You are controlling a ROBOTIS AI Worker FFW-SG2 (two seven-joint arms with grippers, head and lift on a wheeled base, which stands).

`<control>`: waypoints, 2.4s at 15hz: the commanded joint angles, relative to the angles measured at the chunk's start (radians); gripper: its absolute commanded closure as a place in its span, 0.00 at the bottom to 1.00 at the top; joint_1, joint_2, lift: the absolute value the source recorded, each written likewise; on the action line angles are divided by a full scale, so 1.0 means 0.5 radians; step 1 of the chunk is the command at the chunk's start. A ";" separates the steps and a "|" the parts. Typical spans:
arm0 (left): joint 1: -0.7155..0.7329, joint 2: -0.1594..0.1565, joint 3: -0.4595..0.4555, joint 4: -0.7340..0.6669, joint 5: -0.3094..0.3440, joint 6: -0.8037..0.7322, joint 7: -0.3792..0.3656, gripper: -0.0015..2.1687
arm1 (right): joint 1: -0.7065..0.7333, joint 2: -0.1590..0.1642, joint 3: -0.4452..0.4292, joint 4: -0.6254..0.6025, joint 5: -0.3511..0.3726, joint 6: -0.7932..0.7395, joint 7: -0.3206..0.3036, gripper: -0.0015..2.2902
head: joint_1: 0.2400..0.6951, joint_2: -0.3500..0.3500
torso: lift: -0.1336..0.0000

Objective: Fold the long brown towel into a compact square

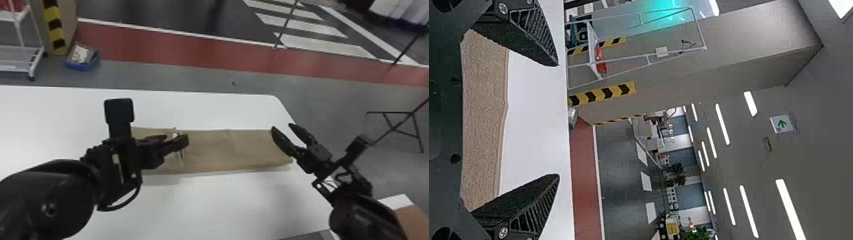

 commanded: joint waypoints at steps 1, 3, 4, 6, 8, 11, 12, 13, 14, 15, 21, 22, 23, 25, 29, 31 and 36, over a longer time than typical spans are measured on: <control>0.039 -0.030 0.036 -0.101 -0.031 0.005 0.007 0.01 | 0.009 0.072 0.069 -0.081 0.039 0.061 -0.015 0.08 | 1.00 0.00 | 0.07; 0.076 -0.003 0.036 -0.266 -0.246 0.017 0.031 0.02 | 0.030 0.189 0.179 -0.253 0.168 0.214 -0.077 0.13 | 1.00 0.00 | 0.07; 0.082 0.129 0.030 -0.322 -0.408 0.017 0.040 0.02 | 0.043 0.260 0.250 -0.345 0.241 0.275 -0.123 0.14 | 1.00 0.00 | 0.07; 0.085 0.356 0.110 -0.331 -0.503 -0.001 0.037 0.02 | 0.070 0.286 0.406 -0.471 0.367 0.392 -0.184 0.14 | 1.00 0.00 | 0.07; 0.109 0.531 0.245 -0.282 -0.519 -0.142 0.031 0.02 | 0.083 0.286 0.544 -0.517 0.499 0.478 -0.236 0.14 | 1.00 0.16 | 0.07; 0.198 0.635 0.407 -0.156 -0.724 -0.615 0.053 0.02 | 0.098 0.286 0.774 -0.508 0.674 0.570 -0.405 0.18 | 1.00 0.35 | 0.07; 0.226 0.641 0.487 -0.141 -0.712 -0.651 0.025 0.04 | 0.113 0.286 0.854 -0.502 0.723 0.564 -0.491 0.18 | 1.00 0.40 | 0.07; 0.254 0.644 0.558 -0.134 -0.663 -0.657 -0.046 0.04 | 0.123 0.286 0.909 -0.489 0.729 0.570 -0.555 0.18 | 1.00 0.50 | 0.07; 0.272 0.653 0.591 -0.131 -0.635 -0.657 -0.082 0.04 | 0.129 0.286 0.964 -0.477 0.745 0.570 -0.611 0.18 | 1.00 0.54 | 0.07; 0.275 0.657 0.594 -0.128 -0.635 -0.657 -0.095 0.04 | 0.129 0.286 1.004 -0.462 0.800 0.570 -0.644 0.18 | 1.00 0.56 | 0.07; 0.309 0.663 0.594 -0.128 -0.574 -0.657 -0.162 0.04 | 0.080 0.286 1.096 -0.360 0.852 0.613 -0.773 0.21 | 1.00 0.63 | 0.07; 0.321 0.663 0.594 -0.128 -0.574 -0.664 -0.165 0.04 | 0.077 0.286 1.096 -0.360 0.824 0.619 -0.764 0.21 | 1.00 0.63 | 0.07; 0.324 0.663 0.594 -0.128 -0.574 -0.664 -0.165 0.04 | 0.077 0.286 1.093 -0.360 0.778 0.625 -0.740 0.21 | 1.00 0.63 | 0.07; 0.333 0.663 0.591 -0.122 -0.577 -0.670 -0.174 0.04 | 0.092 0.286 1.081 -0.373 0.616 0.650 -0.709 0.21 | 1.00 0.64 | 0.07; 0.370 0.663 0.591 -0.122 -0.574 -0.719 -0.187 0.04 | 0.049 0.286 1.103 -0.324 0.649 0.607 -0.718 0.21 | 1.00 0.66 | 0.07; 0.389 0.663 0.604 -0.113 -0.577 -0.737 -0.205 0.04 | -0.016 0.286 1.118 -0.201 0.686 0.601 -0.743 0.21 | 1.00 0.66 | 0.07; 0.429 0.663 0.668 -0.116 -0.568 -0.780 -0.242 0.04 | -0.046 0.286 1.155 -0.136 0.705 0.607 -0.743 0.30 | 1.00 0.67 | 0.07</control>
